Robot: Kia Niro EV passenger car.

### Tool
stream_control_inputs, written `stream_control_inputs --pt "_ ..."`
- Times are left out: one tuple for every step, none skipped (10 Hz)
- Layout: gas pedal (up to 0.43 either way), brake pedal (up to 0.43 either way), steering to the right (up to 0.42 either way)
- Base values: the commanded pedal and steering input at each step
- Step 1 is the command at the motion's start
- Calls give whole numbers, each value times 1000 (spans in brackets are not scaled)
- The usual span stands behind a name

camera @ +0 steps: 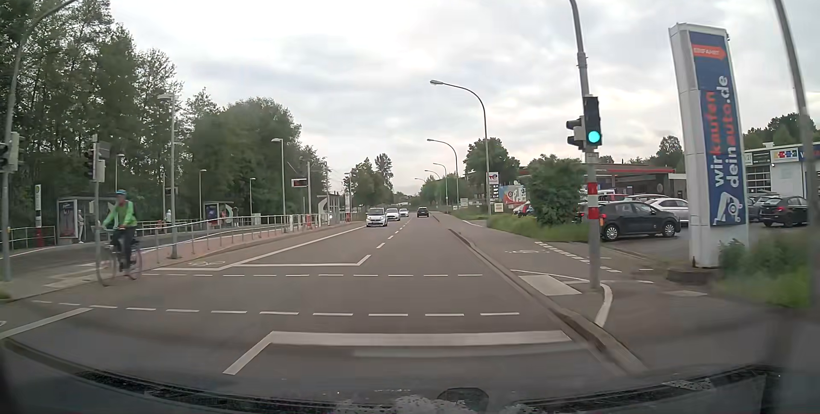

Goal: Follow the waypoints while adhering to traffic rules and regulations

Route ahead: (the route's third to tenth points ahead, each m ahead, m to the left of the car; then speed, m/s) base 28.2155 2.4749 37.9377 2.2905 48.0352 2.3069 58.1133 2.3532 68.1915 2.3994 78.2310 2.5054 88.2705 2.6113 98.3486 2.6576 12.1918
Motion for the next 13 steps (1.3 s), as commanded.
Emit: stream_control_inputs --pt "87 0 -3" --pt "87 0 -3" --pt "87 0 -3" --pt "87 0 -2" --pt "87 0 -2" --pt "87 0 -2" --pt "87 0 -2" --pt "87 0 -2" --pt "87 0 -2" --pt "87 0 -2" --pt "87 0 -2" --pt "87 0 -3" --pt "87 0 -3"
